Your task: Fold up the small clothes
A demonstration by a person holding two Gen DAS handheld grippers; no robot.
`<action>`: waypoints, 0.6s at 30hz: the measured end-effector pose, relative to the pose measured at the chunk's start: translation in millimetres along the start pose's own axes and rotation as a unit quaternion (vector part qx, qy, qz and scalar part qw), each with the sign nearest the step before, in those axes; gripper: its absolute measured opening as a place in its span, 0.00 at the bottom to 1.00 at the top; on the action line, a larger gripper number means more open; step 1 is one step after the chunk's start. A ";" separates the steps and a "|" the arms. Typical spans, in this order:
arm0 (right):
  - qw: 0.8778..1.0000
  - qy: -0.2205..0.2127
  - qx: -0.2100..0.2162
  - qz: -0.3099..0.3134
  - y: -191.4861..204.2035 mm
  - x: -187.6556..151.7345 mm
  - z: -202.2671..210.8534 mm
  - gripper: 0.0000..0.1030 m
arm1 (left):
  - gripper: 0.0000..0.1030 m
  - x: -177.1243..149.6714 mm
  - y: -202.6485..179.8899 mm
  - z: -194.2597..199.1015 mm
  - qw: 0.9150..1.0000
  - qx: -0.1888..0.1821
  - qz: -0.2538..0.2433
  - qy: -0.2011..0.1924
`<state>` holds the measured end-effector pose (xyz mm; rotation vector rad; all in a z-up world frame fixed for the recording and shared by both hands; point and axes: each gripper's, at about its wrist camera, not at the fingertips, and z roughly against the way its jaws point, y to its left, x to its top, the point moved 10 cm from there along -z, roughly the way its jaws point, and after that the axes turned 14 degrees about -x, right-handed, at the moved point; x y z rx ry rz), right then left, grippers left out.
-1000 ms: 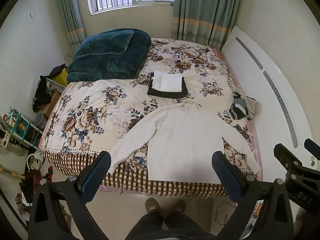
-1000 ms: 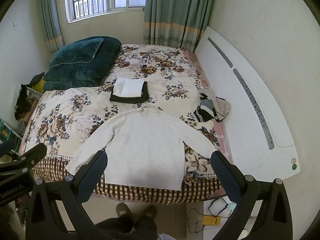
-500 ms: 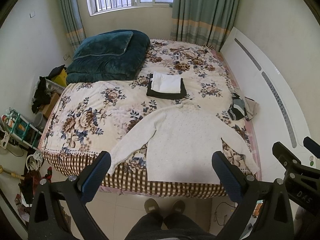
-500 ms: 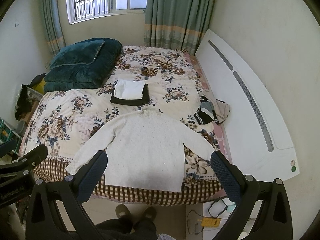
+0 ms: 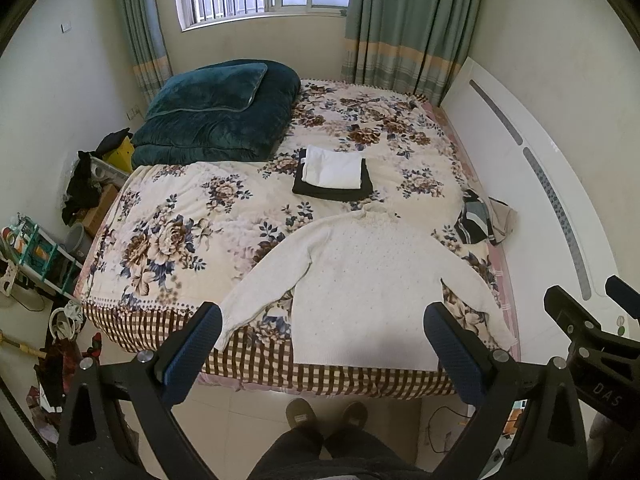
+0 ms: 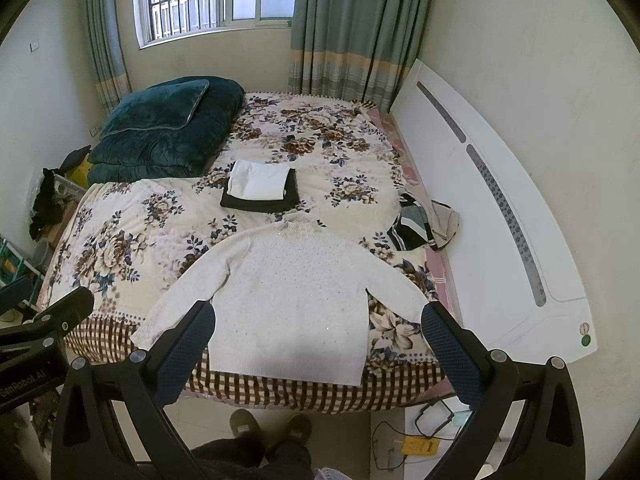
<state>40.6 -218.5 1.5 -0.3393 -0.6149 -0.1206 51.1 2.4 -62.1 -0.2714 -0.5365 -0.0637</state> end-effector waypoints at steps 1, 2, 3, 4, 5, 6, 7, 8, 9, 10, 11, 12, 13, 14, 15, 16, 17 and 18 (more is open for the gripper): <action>1.000 0.001 0.000 0.000 0.1 -0.5 0.4 1.00 | 1.00 1.6 -0.3 -0.8 1.000 0.000 0.001 0.001; 1.000 0.003 0.001 -0.002 0.4 0.6 -1.0 1.00 | 1.00 4.8 -0.8 -2.8 1.000 0.001 0.002 0.001; 1.000 0.007 0.001 -0.005 0.4 2.6 -4.8 1.00 | 1.00 4.8 -0.8 -2.4 1.000 0.002 0.001 -0.003; 1.000 0.014 -0.001 -0.009 0.7 1.7 -13.3 1.00 | 1.00 9.6 0.8 -7.2 1.000 0.011 -0.001 -0.010; 1.000 0.024 -0.003 -0.014 -0.3 -0.1 -23.8 1.00 | 1.00 12.3 2.1 -13.9 1.000 0.017 -0.003 -0.009; 0.999 0.036 -0.001 -0.021 -1.9 -2.0 -35.0 1.00 | 1.00 16.9 3.5 -26.6 1.000 0.021 -0.005 -0.008; 0.998 0.048 0.002 -0.031 -3.6 -5.3 -48.9 1.00 | 1.00 19.2 5.9 -36.5 1.000 0.027 -0.008 -0.010; 0.997 0.066 -0.002 -0.042 -8.7 -10.3 -64.5 1.00 | 1.00 22.2 9.0 -50.9 0.999 0.038 -0.010 -0.008; 0.995 0.084 -0.007 -0.055 -15.4 -16.3 -82.1 1.00 | 1.00 21.7 14.8 -67.3 0.999 0.040 -0.011 -0.008; 0.993 0.097 -0.010 -0.068 -22.6 -24.8 -102.3 1.00 | 1.00 22.9 19.4 -85.9 0.999 0.042 -0.014 -0.009; 0.990 0.111 -0.019 -0.083 -32.4 -34.1 -123.3 1.00 | 1.00 24.3 22.7 -110.8 0.999 0.051 -0.018 -0.004; 0.987 0.126 -0.032 -0.097 -42.7 -47.6 -147.0 1.00 | 1.00 23.9 26.1 -130.7 0.998 0.053 -0.019 0.000; 0.983 0.142 -0.042 -0.112 -54.7 -59.4 -171.6 1.00 | 1.00 21.8 31.4 -146.0 0.998 0.052 -0.020 0.003; 0.978 0.157 -0.054 -0.129 -69.0 -74.8 -198.6 1.00 | 1.00 21.0 34.1 -169.9 0.998 0.059 -0.021 0.010; 0.972 0.171 -0.067 -0.144 -81.5 -87.4 -221.7 1.00 | 1.00 20.4 34.1 -200.1 0.997 0.067 -0.022 0.025; 0.967 0.184 -0.076 -0.161 -94.3 -102.2 -246.2 1.00 | 1.00 17.3 36.0 -216.1 0.997 0.067 -0.022 0.031; 0.960 0.194 -0.088 -0.182 -110.2 -117.2 -273.7 1.00 | 1.00 15.0 37.4 -236.7 0.997 0.071 -0.021 0.036; 0.951 0.211 -0.105 -0.202 -129.0 -134.4 -303.6 1.00 | 1.00 12.1 39.8 -259.8 0.995 0.081 -0.019 0.047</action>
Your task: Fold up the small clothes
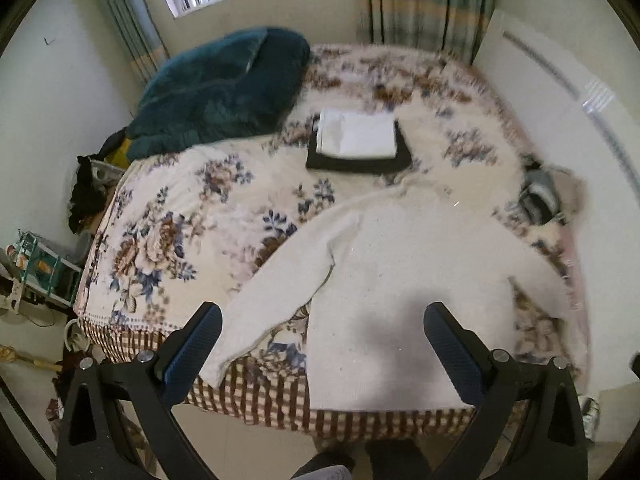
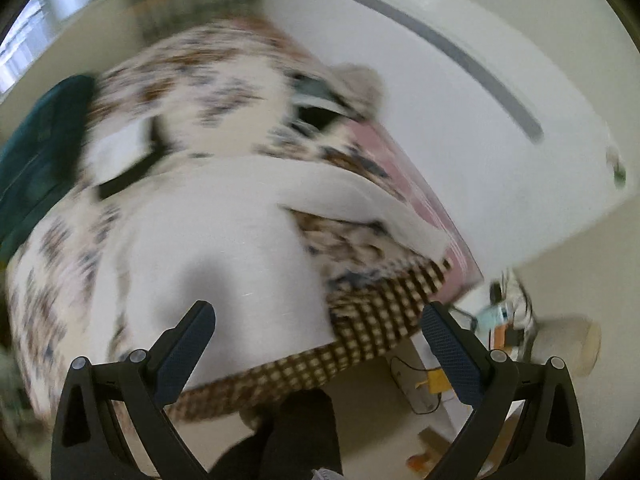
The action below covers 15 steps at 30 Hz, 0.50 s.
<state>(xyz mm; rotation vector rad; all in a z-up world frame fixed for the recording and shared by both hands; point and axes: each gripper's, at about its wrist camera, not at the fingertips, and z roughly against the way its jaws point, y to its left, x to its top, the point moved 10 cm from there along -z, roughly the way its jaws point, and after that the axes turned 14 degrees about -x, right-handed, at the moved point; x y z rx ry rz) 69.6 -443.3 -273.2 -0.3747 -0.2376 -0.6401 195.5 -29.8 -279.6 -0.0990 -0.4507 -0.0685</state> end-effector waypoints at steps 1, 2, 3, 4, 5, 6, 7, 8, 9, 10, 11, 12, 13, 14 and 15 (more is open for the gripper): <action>1.000 0.012 -0.010 -0.018 -12.1 1.5 -31.5 1.00 | 1.00 -0.1 -5.6 -28.7 1.000 0.005 0.003 0.013; 0.999 0.030 -0.018 -0.041 -25.2 3.9 -67.6 1.00 | 1.00 -0.4 -11.2 -56.2 1.000 0.011 0.004 0.023; 0.996 0.055 -0.023 -0.063 -37.7 4.8 -105.1 1.00 | 1.00 -6.6 -10.3 -68.9 0.999 0.019 0.003 0.030; 0.993 0.079 -0.021 -0.088 -48.8 5.5 -143.0 0.99 | 1.00 -9.2 -15.3 -95.8 0.999 0.030 0.001 0.041; 0.989 0.095 -0.020 -0.110 -60.5 3.0 -173.8 0.98 | 1.00 -10.4 -22.0 -120.6 0.998 0.037 0.000 0.053; 0.984 0.118 -0.020 -0.134 -71.0 2.3 -207.1 0.96 | 1.00 -15.8 -21.6 -133.2 0.997 0.045 -0.001 0.063; 0.976 0.142 -0.011 -0.163 -81.3 0.6 -241.7 0.94 | 1.00 -19.0 -25.3 -152.3 0.996 0.052 0.000 0.075; 0.970 0.156 -0.005 -0.186 -88.8 -0.5 -267.8 0.94 | 1.00 -23.7 -27.8 -170.1 0.995 0.053 0.004 0.086; 0.961 0.172 -0.001 -0.216 -98.7 -1.3 -296.7 0.93 | 1.00 -27.7 -28.6 -185.4 0.994 0.055 0.008 0.096; 0.952 0.186 0.002 -0.243 -106.4 -3.2 -318.6 0.93 | 1.00 -33.6 -31.3 -204.6 0.992 0.058 0.013 0.108; 0.940 0.202 0.005 -0.276 -116.9 -5.6 -344.8 0.93 | 1.00 -40.4 -35.5 -225.7 0.991 0.059 0.016 0.123; 0.927 0.215 0.004 -0.307 -127.5 -9.9 -366.2 0.93 | 1.00 -45.6 -37.5 -238.5 0.989 0.062 0.017 0.133; 0.913 0.224 0.004 -0.340 -140.1 -12.3 -393.3 0.93 | 1.00 -50.9 -40.1 -255.8 0.988 0.066 0.016 0.142; 0.905 0.231 -0.002 -0.357 -144.5 -14.4 -408.5 0.93 | 1.00 -54.9 -43.0 -270.8 0.987 0.068 0.015 0.147; 0.897 0.233 -0.011 -0.376 -153.3 -14.6 -428.0 0.93 | 1.00 -57.1 -44.8 -280.7 0.986 0.069 0.015 0.149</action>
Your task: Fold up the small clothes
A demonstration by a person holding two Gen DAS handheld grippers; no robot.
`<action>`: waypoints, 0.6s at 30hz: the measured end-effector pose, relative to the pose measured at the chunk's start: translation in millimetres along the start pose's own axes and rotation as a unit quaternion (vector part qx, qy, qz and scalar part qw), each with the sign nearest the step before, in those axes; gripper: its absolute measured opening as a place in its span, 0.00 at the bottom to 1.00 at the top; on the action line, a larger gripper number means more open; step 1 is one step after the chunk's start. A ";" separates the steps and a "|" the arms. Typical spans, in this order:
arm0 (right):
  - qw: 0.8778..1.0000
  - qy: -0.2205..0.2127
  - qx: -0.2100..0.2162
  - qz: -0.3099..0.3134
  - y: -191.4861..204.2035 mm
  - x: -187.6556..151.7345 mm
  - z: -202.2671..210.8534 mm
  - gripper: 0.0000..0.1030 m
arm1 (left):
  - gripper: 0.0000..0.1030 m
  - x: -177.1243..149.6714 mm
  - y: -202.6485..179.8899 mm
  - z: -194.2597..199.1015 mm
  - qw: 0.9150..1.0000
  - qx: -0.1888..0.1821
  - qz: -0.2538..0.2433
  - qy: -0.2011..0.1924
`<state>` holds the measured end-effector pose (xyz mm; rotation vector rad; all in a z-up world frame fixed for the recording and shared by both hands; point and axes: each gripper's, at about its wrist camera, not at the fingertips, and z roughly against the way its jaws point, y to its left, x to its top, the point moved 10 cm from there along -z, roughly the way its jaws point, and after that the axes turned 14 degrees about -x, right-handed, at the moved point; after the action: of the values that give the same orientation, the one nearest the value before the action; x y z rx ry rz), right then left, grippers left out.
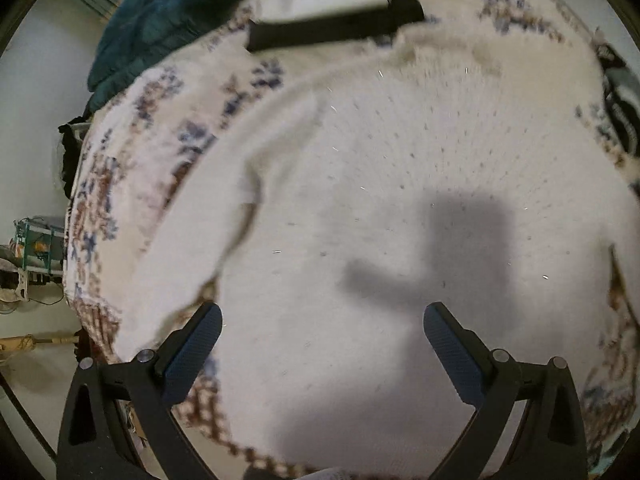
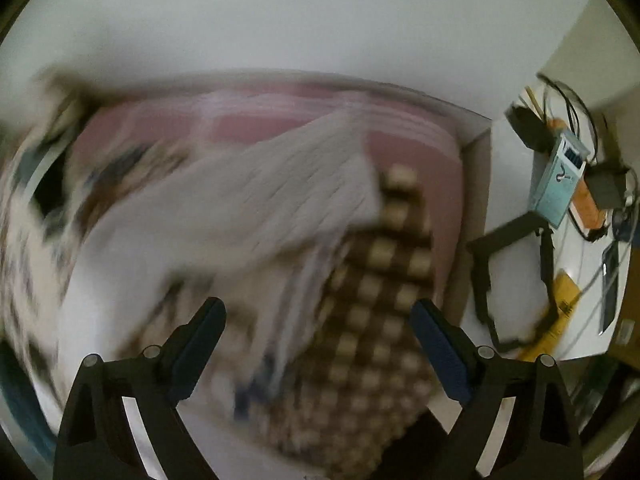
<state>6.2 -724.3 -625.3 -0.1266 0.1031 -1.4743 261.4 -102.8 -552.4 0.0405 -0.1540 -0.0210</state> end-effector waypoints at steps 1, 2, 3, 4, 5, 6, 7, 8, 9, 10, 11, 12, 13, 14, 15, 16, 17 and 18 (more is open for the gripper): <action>1.000 -0.002 -0.001 -0.016 -2.0 15.3 -18.2 0.93 | 1.00 1.4 -3.6 -14.0 1.000 0.001 0.002 0.000; 1.000 0.000 -0.014 -0.023 -5.7 23.7 -31.2 0.93 | 1.00 2.5 -5.3 -24.6 1.000 0.000 0.003 0.001; 0.999 0.000 -0.030 -0.035 -10.1 33.3 -46.2 0.93 | 1.00 3.7 -8.7 -39.7 1.000 -0.001 0.006 0.007; 0.999 0.000 -0.029 -0.046 -10.4 40.4 -57.0 0.93 | 1.00 3.7 -10.7 -50.4 1.000 0.001 0.010 0.013; 0.998 0.003 -0.033 -0.053 -10.2 47.3 -71.0 0.92 | 1.00 3.6 -11.1 -60.4 1.000 0.001 0.014 0.017; 0.998 0.005 -0.035 -0.059 -9.2 51.2 -80.8 0.86 | 1.00 3.7 -11.7 -73.8 1.000 -0.001 0.020 0.023; 0.998 0.004 -0.022 -0.064 -5.4 53.1 -85.6 0.77 | 1.00 3.1 -10.7 -81.6 0.999 -0.001 0.023 0.028; 0.998 -0.004 -0.017 -0.068 -1.3 55.3 -88.0 0.71 | 1.00 3.3 -10.3 -87.7 0.999 -0.002 0.026 0.032; 0.997 -0.024 -0.024 -0.067 2.1 57.2 -84.1 0.51 | 1.00 3.9 -8.8 -94.6 0.999 -0.002 0.029 0.037; 0.996 -0.052 -0.038 -0.058 6.8 58.4 -74.7 0.21 | 1.00 4.3 -7.0 -97.4 0.999 -0.001 0.030 0.038; 0.994 -0.076 -0.056 -0.049 9.5 58.2 -65.4 0.13 | 1.00 5.1 -4.4 -98.5 0.999 -0.001 0.031 0.037; 0.992 -0.099 -0.066 -0.041 15.5 56.1 -53.7 0.13 | 1.00 6.3 0.3 -97.5 0.999 -0.002 0.032 0.033; 0.989 -0.122 -0.074 -0.028 24.0 51.8 -40.1 0.08 | 1.00 7.3 4.8 -95.8 0.999 -0.001 0.033 0.030; 0.986 -0.145 -0.077 -0.011 35.1 46.3 -25.9 0.03 | 1.00 8.3 11.0 -93.6 0.999 -0.001 0.036 0.027; 0.983 -0.168 -0.076 0.011 49.4 38.8 -9.7 0.03 | 1.00 9.2 16.4 -91.4 0.999 -0.003 0.041 0.025; 0.979 -0.188 -0.073 0.032 63.7 29.8 6.4 0.03 | 1.00 9.4 26.2 -87.4 0.998 -0.007 0.050 0.022; 0.974 -0.211 -0.060 0.061 83.8 18.3 27.2 0.03 | 1.00 9.7 36.5 -83.6 0.998 -0.007 0.060 0.018; 0.968 -0.227 -0.044 0.096 108.7 0.6 48.2 0.03 | 1.00 10.2 45.4 -79.7 0.997 -0.008 0.069 0.014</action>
<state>120.4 -713.8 -593.7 -0.5093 -0.1868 -1.2169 284.5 -54.6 -627.6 0.0133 -0.1283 0.1157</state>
